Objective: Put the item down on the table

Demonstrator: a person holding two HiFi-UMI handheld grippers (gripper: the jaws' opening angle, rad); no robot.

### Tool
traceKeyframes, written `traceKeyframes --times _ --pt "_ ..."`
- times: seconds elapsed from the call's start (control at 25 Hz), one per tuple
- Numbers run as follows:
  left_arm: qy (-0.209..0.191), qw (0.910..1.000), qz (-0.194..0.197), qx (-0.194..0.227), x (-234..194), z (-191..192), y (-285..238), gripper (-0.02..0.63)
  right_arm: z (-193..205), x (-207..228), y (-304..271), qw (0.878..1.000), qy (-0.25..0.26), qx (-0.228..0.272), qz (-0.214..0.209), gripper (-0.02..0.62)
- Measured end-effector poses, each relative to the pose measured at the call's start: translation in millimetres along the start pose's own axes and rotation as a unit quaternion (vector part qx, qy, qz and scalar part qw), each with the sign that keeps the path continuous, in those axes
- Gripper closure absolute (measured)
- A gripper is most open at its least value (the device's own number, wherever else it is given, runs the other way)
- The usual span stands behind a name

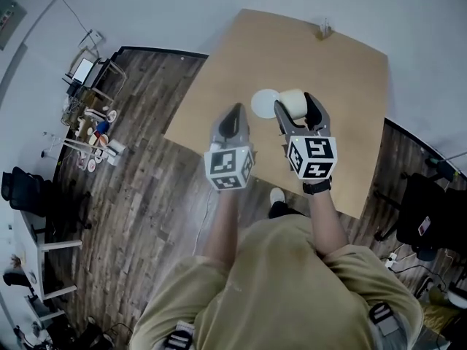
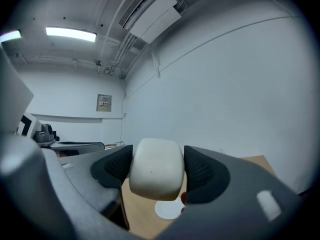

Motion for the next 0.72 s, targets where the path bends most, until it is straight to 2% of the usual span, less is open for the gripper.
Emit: traceKeyframes --times 0.16,0.4,0.48,0.6,0.72 --pt "-0.002 0.9999 -0.009 -0.011 -5.2 9.9 -50.3 0.603 1.9 29.7 -41.4 1.000 -0.006 -0.004 -0.008 0.272" --pt "-0.012 0.9984 -0.030 -0.046 -13.9 50.5 -99.9 0.603 41.8 76.6 -89.3 0.998 -0.041 -0.045 -0.008 0.272" --pt "-0.015 0.9976 -0.036 -0.057 -22.6 62.2 -110.6 0.604 48.2 82.4 -102.5 0.997 -0.053 -0.056 -0.009 0.272" --pt "0.007 0.9968 -0.035 -0.072 -36.8 78.3 -125.9 0.604 55.7 82.3 -124.6 0.997 -0.038 -0.062 -0.015 0.272" --pt "0.011 0.9959 -0.023 -0.087 -43.5 100.6 -145.8 0.604 78.7 86.9 -146.3 0.996 -0.033 -0.077 -0.015 0.272"
Point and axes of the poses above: the fingertips, and each gripper's own axes: y backward along the fingers, x to its right, z out of its underside, the point moved 1 cm from there along y, backward along the fingers, and after that the axes turned 1 degree about z, right-handed, at the moved point
